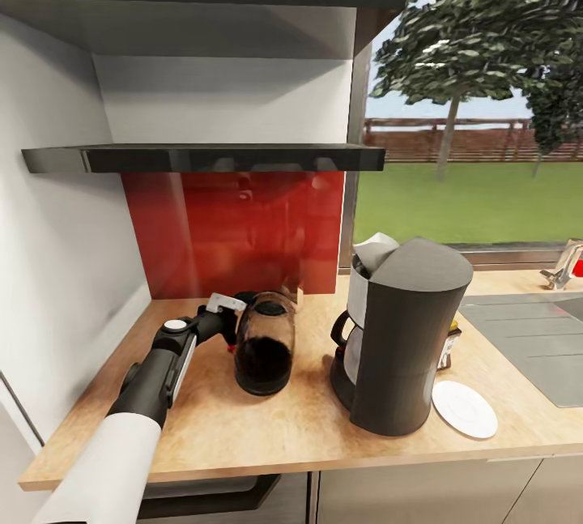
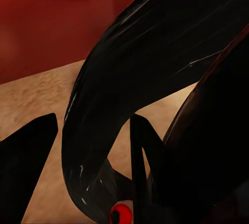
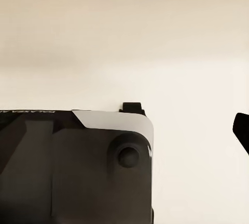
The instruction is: Set up a coffee station on the kitchen countertop: keep the coffee maker on the countertop, move the bottle of coffee from the kitchen shelf to the counter next to the coffee maker, place a paper coffee filter on top of the coffee maker, put the saucer next to the coffee maker with the coffee cup on the saucer, and place the electric kettle next to the coffee maker.
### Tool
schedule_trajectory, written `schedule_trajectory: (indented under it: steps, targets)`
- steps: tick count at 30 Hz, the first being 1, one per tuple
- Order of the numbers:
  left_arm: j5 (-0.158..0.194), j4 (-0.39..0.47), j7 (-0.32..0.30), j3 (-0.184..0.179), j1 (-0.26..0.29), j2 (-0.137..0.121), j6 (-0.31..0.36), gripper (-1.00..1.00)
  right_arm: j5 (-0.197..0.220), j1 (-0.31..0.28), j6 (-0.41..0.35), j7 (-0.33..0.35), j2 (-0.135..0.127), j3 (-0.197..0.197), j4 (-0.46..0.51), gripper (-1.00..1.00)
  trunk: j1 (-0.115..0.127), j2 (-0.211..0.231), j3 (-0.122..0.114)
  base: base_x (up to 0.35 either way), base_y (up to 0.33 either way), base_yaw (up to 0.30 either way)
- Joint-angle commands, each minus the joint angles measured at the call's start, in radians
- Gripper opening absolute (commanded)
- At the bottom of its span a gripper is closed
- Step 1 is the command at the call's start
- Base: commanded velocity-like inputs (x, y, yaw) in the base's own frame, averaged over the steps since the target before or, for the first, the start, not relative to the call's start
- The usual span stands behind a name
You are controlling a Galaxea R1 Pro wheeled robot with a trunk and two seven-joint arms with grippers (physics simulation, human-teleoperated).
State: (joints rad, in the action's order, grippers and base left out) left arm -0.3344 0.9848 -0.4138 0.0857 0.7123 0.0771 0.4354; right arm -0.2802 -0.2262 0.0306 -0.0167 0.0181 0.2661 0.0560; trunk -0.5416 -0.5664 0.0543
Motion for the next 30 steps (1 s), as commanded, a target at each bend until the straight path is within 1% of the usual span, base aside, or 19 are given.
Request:
schedule_trajectory:
  steps: [1, 4, 7, 9, 12, 24, 27, 30]
  targets:
    - [-0.012, 0.001, -0.003, 0.006, 0.000, 0.002, 0.002, -1.00, -0.009, -0.001, 0.003, -0.002, 0.000, 0.008, -0.001, 1.00, 0.000, -0.002, 0.002, 0.000, 0.000, 0.000]
    - [-0.001, -0.007, 0.038, 0.004, 0.000, 0.004, 0.002, -1.00, -0.009, -0.001, 0.003, -0.002, 0.000, 0.008, -0.001, 1.00, 0.000, -0.002, 0.002, 0.000, 0.000, 0.000]
    - [0.004, -0.013, 0.044, 0.002, -0.001, 0.008, 0.002, -1.00, -0.010, -0.001, 0.003, -0.002, 0.000, 0.008, -0.001, 1.00, 0.000, -0.002, 0.002, 0.000, 0.000, 0.000]
    - [0.016, -0.015, 0.045, 0.001, -0.001, 0.012, 0.002, -1.00, -0.010, -0.001, 0.003, -0.002, 0.000, 0.008, -0.001, 1.00, 0.000, -0.002, 0.002, 0.000, 0.000, 0.000]
    - [0.038, -0.017, 0.047, -0.003, -0.001, 0.025, 0.002, -1.00, -0.010, -0.001, 0.003, -0.002, 0.000, 0.008, -0.001, 1.00, 0.000, -0.002, 0.002, 0.000, 0.000, 0.000]
    - [0.053, -0.017, 0.047, -0.004, -0.001, 0.031, 0.001, -1.00, -0.010, -0.001, 0.003, -0.002, 0.000, 0.008, -0.001, 1.00, 0.000, -0.002, 0.002, 0.000, 0.000, 0.000]
    - [0.052, -0.017, 0.047, -0.005, -0.001, 0.040, 0.001, -1.00, -0.010, -0.001, 0.003, -0.002, 0.000, 0.008, -0.001, 1.00, 0.000, -0.002, 0.002, 0.000, 0.000, 0.000]
    - [0.050, -0.017, 0.047, -0.006, -0.001, 0.044, 0.000, -1.00, -0.010, -0.001, 0.003, -0.002, 0.000, 0.008, -0.001, 1.00, 0.000, -0.002, 0.002, 0.000, 0.000, 0.000]
